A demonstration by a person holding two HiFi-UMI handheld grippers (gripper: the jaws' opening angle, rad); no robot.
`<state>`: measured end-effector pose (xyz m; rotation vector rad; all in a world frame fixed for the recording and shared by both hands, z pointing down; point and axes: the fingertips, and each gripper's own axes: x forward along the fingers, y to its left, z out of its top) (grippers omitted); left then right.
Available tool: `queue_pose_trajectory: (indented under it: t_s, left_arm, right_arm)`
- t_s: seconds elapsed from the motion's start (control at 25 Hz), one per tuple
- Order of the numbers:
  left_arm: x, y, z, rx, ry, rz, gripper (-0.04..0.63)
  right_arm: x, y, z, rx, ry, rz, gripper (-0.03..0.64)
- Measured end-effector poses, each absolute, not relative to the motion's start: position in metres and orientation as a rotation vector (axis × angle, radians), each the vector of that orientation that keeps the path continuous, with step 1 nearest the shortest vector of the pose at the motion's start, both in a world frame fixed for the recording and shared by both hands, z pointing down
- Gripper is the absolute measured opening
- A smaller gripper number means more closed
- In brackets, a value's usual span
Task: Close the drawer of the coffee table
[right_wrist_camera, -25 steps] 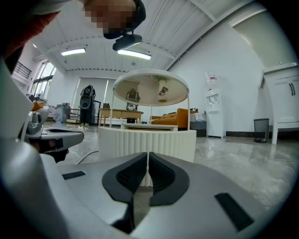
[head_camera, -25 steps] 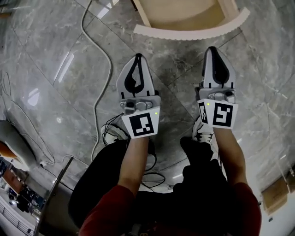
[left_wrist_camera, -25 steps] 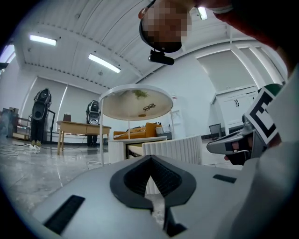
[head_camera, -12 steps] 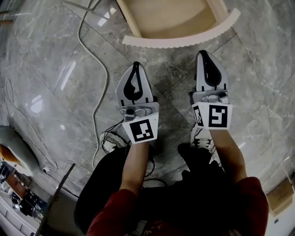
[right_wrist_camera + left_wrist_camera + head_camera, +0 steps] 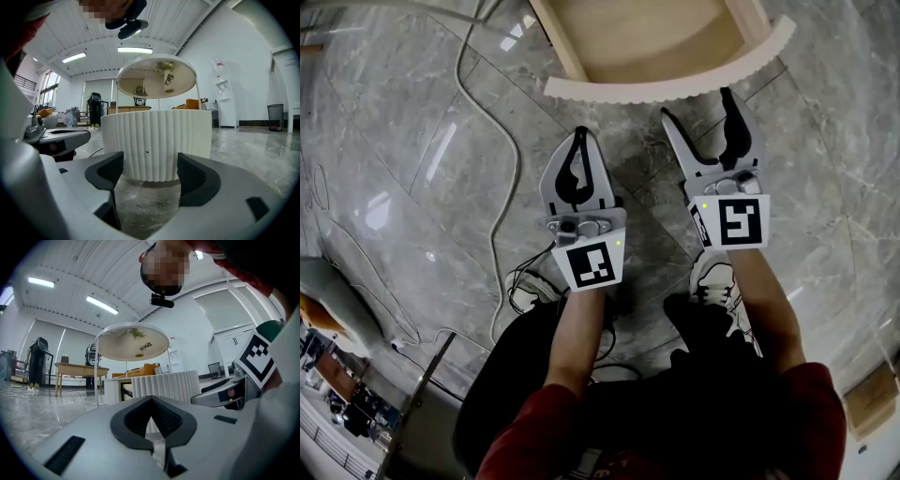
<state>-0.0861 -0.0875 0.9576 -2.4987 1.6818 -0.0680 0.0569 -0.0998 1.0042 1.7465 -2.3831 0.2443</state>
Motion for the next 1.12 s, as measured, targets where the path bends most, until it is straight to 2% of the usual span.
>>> queue_pose_trajectory:
  t_s: [1.12]
  left_arm:
    - [-0.090, -0.104, 0.966, -2.516, 1.725, -0.173, 0.012]
  right_arm:
    - [0.044, -0.200, 1.001, 1.770, -2.380, 0.164, 0.342]
